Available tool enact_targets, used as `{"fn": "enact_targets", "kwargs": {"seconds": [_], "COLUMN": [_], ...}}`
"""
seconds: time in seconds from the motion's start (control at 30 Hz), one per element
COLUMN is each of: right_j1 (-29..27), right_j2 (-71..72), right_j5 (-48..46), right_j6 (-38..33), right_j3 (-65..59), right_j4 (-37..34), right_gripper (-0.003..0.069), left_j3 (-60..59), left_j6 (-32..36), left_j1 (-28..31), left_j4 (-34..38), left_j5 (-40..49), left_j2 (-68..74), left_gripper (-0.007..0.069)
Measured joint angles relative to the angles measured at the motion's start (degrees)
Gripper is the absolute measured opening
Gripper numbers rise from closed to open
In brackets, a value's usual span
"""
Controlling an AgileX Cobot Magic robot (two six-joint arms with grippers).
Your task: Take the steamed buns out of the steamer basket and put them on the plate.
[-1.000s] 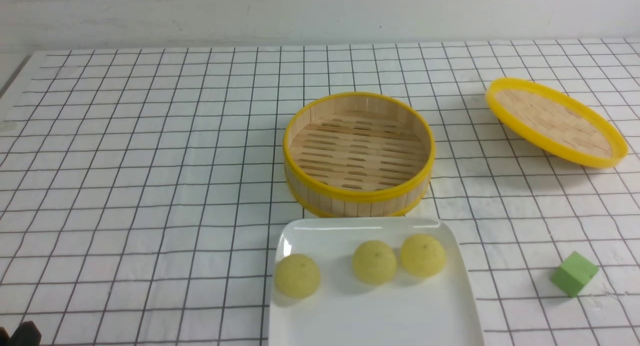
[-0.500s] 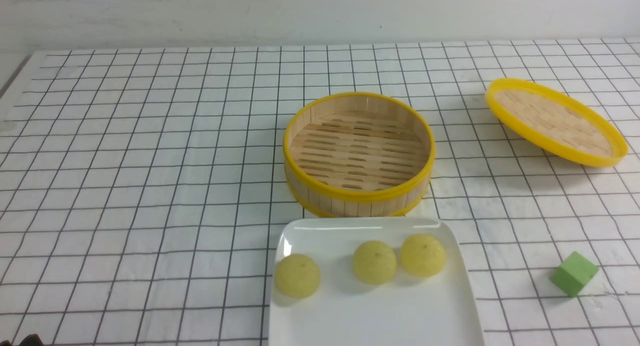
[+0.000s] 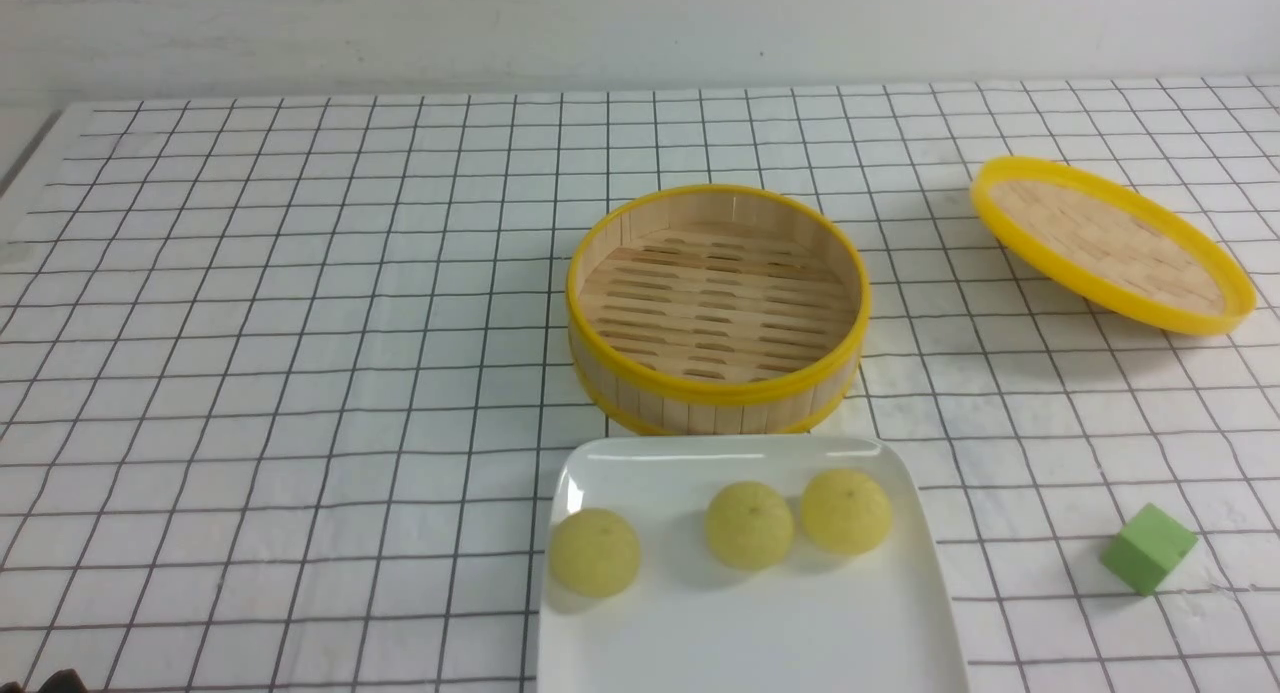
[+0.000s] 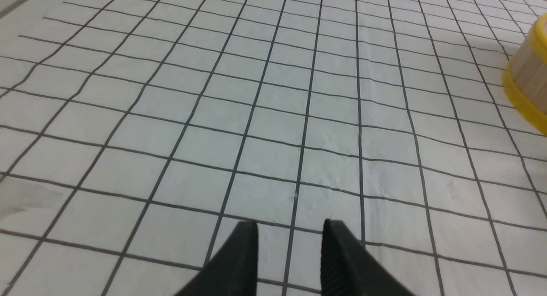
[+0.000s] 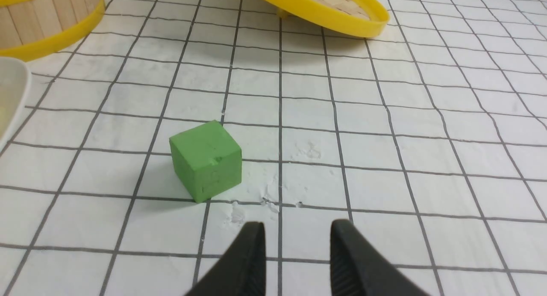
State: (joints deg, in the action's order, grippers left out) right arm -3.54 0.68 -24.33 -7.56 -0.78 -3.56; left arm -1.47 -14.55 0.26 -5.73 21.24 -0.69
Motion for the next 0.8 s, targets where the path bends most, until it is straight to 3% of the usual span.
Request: {"fn": "enact_targets", "kwargs": {"seconds": [0.8], "right_j1": [0.00], "right_j2": [0.00], "right_j5": [0.00], "right_j6": [0.00], "right_j3": [0.00], "right_j4": [0.00], "right_gripper": [0.0240], "left_j3": [0.04], "left_j6": [0.05], "left_j1": [0.00], "left_j4": [-2.17], "left_j5": [0.37], "left_j2": [0.00], "left_gripper": [0.0240]}}
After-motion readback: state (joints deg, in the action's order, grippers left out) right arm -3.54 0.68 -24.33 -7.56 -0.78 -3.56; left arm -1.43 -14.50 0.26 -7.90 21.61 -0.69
